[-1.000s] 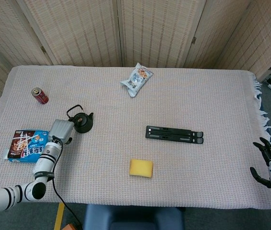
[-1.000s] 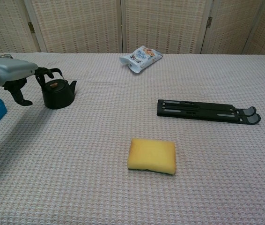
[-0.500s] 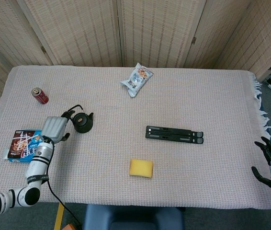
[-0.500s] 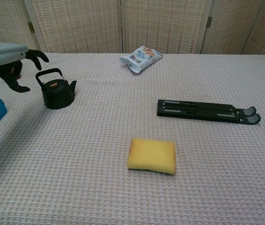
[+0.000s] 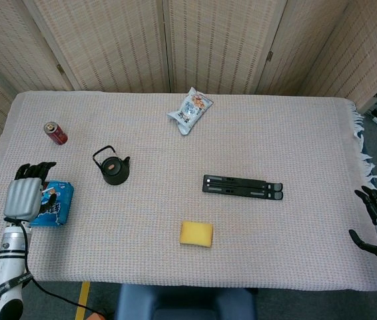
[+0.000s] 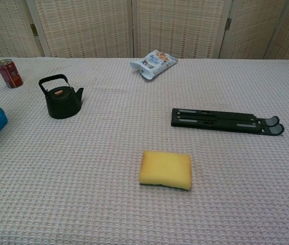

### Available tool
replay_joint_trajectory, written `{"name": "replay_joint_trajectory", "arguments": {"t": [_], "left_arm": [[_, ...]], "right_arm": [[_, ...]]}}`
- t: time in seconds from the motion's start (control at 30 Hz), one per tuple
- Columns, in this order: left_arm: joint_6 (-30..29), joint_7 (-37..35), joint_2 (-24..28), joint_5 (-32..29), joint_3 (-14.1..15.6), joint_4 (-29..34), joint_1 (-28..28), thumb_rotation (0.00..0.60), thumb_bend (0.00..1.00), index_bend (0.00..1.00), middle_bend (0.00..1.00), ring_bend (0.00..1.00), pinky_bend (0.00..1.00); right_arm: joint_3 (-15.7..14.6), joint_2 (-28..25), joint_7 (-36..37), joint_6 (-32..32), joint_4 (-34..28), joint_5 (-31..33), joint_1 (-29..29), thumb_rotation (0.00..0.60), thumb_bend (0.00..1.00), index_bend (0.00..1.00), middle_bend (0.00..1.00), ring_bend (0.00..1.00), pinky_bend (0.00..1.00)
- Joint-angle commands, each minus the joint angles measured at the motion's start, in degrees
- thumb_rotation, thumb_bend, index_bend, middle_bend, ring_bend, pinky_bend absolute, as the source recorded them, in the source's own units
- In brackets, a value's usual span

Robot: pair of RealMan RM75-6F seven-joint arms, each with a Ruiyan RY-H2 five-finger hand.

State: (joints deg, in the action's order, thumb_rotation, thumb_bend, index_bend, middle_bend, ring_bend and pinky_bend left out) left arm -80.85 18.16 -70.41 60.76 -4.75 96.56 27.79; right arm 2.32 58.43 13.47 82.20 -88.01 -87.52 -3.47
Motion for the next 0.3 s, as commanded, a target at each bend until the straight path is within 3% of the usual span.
{"name": "replay_joint_trajectory", "arguments": {"t": [0.03, 0.3], "left_arm": [[-3.05, -1.66, 0.92, 2.98, 2.16, 0.78, -3.57, 0.600, 0.29, 0.15, 0.13, 0.14, 0.08], [-8.15, -2.12, 1.54, 9.21, 5.74, 1.02, -9.99, 0.600, 0.29, 0.14, 0.12, 0.12, 0.06]], "right_arm": [[0.06, 0.11, 0.11, 0.25, 0.09, -0.25, -0.14, 0.600, 0.34, 0.07, 0.07, 0.01, 0.00], [-0.24, 0.72, -0.79, 1.62, -1.33, 0.03, 0.77, 0.600, 0.34, 0.07, 0.07, 0.05, 0.00]]}}
